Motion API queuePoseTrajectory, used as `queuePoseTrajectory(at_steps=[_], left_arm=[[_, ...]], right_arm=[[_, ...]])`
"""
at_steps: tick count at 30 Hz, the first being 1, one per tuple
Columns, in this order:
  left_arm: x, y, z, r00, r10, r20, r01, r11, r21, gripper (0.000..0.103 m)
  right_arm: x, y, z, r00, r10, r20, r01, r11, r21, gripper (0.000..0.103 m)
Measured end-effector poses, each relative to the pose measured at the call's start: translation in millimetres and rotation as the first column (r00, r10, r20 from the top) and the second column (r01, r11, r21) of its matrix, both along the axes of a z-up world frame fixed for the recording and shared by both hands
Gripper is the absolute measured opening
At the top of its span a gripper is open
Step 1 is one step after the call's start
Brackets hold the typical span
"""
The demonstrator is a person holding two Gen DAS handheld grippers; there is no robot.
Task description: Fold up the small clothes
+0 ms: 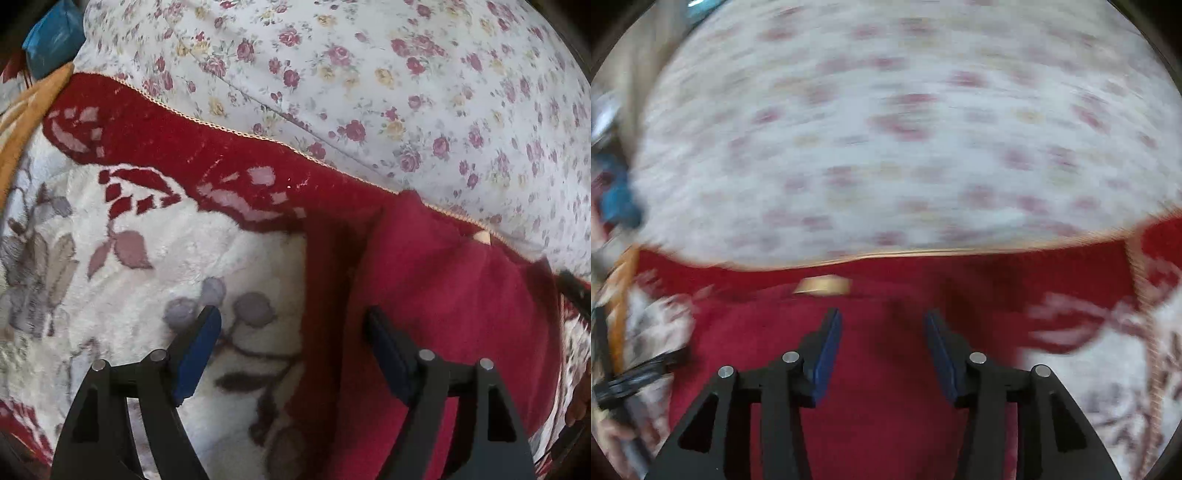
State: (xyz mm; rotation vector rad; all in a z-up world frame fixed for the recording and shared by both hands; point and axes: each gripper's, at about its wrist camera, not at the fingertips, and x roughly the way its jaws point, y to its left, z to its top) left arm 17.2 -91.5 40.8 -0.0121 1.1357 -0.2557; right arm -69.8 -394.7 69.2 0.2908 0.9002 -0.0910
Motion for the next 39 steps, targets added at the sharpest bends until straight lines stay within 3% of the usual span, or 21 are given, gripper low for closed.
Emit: queuePoseTrajectory(at_steps=[3,6,12,15,20,22,25,28,30,32,35,39], left_arm=[[-7,7,4,1.000,-0.014,0.004,0.014,1.000,-0.006,0.080],[-7,15,6,1.000,-0.013,0.000,0.013,1.000,-0.024,0.083],[-3,14,0,1.000,-0.009,-0.018,0.009,0.999,-0.030,0.084],[-2,10,0,1.000,-0.022,-0.014,0.022,1.000,-0.017,0.084],[-5,6,-2,1.000,-0.026,-0.010,0.025,1.000,-0.010,0.084],[-7,6,-3,1.000,-0.021,-0.006,0.021,1.000,-0.009,0.084],[-9,6,-4,1.000,-0.005,-0.008,0.005,1.000,-0.018,0.084],[-10,4,-7,1.000,0.000,-0.001,0.000,1.000,-0.014,0.084],[-11,2,-9,1.000,-0.002,0.010,0.002,1.000,-0.001,0.086],[-11,-1,-10,1.000,-0.007,0.021,0.006,1.000,0.011,0.087],[-13,-4,-10,0.999,-0.014,0.040,0.013,1.000,0.025,0.087],[-15,-6,-11,0.998,-0.019,0.059,0.017,0.999,0.036,0.087]], right_arm=[[45,72,-18,0.983,0.181,-0.037,-0.181,0.983,0.014,0.051],[84,124,-48,0.962,0.256,-0.096,-0.261,0.964,-0.048,0.051],[137,146,-96,0.963,0.226,-0.147,-0.239,0.968,-0.076,0.051],[136,134,-93,0.970,0.203,-0.132,-0.206,0.979,-0.006,0.051],[82,94,-55,0.983,0.178,-0.053,-0.176,0.983,0.047,0.051],[50,68,-39,0.991,0.129,-0.021,-0.129,0.992,0.013,0.062],[7,12,-22,1.000,0.002,-0.008,-0.003,0.995,-0.101,0.063],[-11,-51,-30,0.985,-0.164,-0.059,0.149,0.968,-0.200,0.063],[-13,-94,-53,0.952,-0.277,-0.127,0.245,0.944,-0.221,0.062],[-23,-126,-65,0.936,-0.322,-0.141,0.316,0.947,-0.065,0.066],[-38,-127,-48,0.938,-0.332,-0.101,0.328,0.943,-0.052,0.066],[-72,-100,-14,0.966,-0.257,-0.034,0.253,0.964,-0.085,0.066]])
